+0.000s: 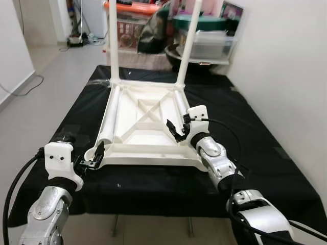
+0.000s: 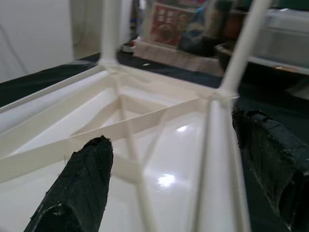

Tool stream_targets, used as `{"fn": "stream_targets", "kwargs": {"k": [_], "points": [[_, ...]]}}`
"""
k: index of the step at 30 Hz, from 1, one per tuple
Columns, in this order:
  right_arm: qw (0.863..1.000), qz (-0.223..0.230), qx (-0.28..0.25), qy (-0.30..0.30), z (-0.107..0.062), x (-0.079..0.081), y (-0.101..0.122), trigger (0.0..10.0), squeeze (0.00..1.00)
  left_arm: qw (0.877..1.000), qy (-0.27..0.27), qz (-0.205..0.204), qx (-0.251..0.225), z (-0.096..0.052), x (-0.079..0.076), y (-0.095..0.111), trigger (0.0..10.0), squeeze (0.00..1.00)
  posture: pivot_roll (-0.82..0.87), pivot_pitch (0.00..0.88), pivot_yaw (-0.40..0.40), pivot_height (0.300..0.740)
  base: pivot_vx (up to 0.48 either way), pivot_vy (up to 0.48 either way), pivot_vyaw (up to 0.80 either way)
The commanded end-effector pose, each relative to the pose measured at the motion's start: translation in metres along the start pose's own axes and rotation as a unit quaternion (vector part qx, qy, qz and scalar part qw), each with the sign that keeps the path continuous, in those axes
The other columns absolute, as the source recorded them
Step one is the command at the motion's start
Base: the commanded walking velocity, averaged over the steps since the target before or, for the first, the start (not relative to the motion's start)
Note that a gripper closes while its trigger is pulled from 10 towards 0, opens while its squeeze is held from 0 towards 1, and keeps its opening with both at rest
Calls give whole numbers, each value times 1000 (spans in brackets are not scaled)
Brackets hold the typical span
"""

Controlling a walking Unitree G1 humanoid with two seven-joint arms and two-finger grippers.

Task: Building children table

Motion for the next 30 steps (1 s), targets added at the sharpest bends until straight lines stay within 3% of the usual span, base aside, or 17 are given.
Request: {"fn": "stream_targets", "kwargs": {"k": [1,15,23,30], "points": [[1000,3,2,-17,-1,-8,0,10000,0,1000,-3,-3,-2,1,-4,1,10000,0,138,0,-124,740,0,0,0],[999,-46,8,25,-6,-5,-4,10000,0,1000,-7,0,-3,1,-4,2,10000,0,132,0,-129,740,0,0,0],[998,-50,14,22,-7,-3,-9,10000,0,1000,-11,1,-10,1,-6,3,10000,0,131,0,-128,740,389,0,500],[1000,-10,14,-18,-8,-14,-10,10000,0,1000,-10,-5,-13,1,-5,4,10000,0,129,0,-129,740,0,0,343]]}}
Point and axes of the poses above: a point about 5 cm out from each wrist's last joint towards the gripper, its own z axis pointing out of the wrist towards the gripper, its own y axis along the axis of the wrist's last joint, x = y × z, the point moved 4 cm from there along z, pointing out of the wrist towards the gripper, and after that the axes turned 8 degrees about z, right-handed, at the moved point
